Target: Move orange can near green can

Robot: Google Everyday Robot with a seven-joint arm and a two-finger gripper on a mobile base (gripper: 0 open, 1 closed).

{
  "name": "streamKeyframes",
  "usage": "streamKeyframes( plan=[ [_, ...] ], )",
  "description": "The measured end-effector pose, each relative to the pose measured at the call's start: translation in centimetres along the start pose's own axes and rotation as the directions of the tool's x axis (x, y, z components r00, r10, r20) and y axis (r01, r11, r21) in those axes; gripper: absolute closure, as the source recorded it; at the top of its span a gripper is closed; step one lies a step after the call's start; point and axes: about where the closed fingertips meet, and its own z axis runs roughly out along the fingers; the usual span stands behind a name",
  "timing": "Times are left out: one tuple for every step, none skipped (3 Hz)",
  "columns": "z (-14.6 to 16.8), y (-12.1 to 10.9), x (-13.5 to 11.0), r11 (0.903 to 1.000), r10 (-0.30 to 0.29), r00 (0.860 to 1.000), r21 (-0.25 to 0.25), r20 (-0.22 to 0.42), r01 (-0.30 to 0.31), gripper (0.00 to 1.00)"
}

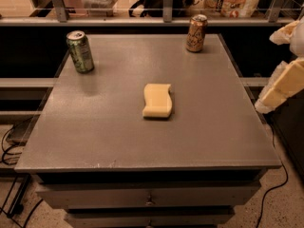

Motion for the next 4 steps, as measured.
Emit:
streamKeyframes(
  plan=[
    [0.4, -3.4, 0.1, 0.9960, 0.073, 0.994, 0.046, 0.079, -0.076, 0.00],
    [0.9, -7.7, 0.0, 0.9830, 0.136, 0.982, 0.105, 0.132, -0.150, 0.00],
    [2.7, -12.2, -1.2, 0.9636, 0.203, 0.962, 0.137, 0.181, -0.229, 0.00],
    [2.7, -12.2, -1.2, 0.9636, 0.203, 0.962, 0.137, 0.182, -0.229, 0.00]
  ],
)
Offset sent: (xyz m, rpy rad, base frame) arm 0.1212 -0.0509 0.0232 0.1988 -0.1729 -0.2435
